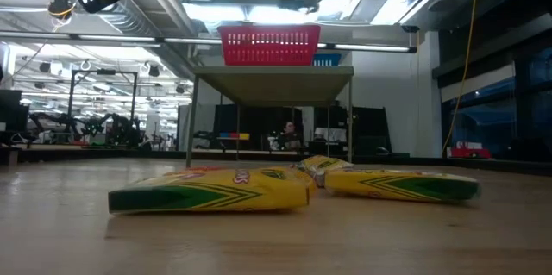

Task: Pick & Place Office Desk Supplies
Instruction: Put the blue rubber band into the blue bin

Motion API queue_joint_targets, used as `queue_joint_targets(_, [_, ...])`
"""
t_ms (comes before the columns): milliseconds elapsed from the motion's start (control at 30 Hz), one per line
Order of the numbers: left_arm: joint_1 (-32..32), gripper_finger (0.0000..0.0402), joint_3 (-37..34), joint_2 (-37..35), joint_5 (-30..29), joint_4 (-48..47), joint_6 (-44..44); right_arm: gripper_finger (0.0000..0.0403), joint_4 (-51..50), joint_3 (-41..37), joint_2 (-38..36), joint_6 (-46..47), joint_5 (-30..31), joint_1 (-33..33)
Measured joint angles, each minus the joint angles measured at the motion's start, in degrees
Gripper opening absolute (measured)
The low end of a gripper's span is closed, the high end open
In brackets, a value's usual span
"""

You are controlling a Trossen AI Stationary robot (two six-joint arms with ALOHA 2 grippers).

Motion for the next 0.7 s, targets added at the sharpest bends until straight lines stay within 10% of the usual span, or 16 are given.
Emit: queue_joint_targets(700, [0.0, 0.0239, 0.0, 0.0, -3.6, -1.0, 1.4, 0.0, 6.0, 0.0, -2.6, -31.9, -14.2, -28.6])
